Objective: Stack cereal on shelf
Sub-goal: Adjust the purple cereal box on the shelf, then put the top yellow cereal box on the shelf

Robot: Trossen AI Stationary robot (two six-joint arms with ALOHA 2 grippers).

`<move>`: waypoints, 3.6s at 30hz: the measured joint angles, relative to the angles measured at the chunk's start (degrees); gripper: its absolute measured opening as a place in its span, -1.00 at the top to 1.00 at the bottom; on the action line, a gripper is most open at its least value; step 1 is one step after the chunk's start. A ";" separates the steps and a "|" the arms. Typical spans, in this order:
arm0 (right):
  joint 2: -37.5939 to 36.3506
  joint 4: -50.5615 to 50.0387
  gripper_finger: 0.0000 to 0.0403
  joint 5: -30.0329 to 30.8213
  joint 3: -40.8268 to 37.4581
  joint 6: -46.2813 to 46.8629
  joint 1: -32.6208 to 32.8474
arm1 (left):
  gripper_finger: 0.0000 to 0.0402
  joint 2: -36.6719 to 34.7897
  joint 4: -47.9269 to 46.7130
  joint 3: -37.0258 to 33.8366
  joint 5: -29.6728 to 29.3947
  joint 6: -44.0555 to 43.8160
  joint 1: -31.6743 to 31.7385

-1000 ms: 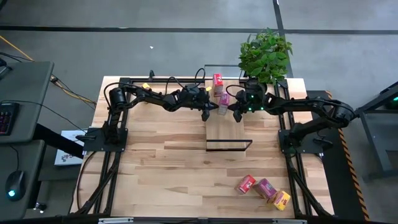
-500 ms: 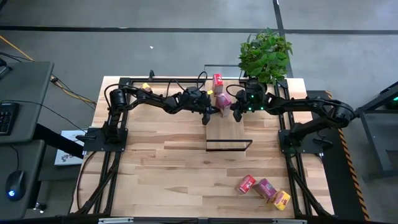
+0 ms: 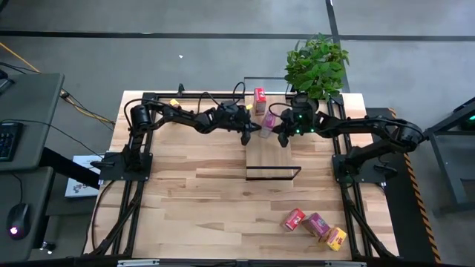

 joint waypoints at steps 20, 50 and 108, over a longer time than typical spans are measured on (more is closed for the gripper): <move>0.00 0.18 1.00 1.28 0.00 -0.02 -0.01 | 1.00 0.00 -0.02 0.00 -0.03 0.55 -0.34; -0.02 -0.04 1.00 0.99 0.00 -1.65 0.01 | 1.00 -0.44 -0.85 0.02 0.10 0.13 0.19; -10.60 -16.10 1.00 1.02 0.04 -5.71 -1.68 | 0.20 -21.63 -2.34 -14.45 8.91 -1.37 8.83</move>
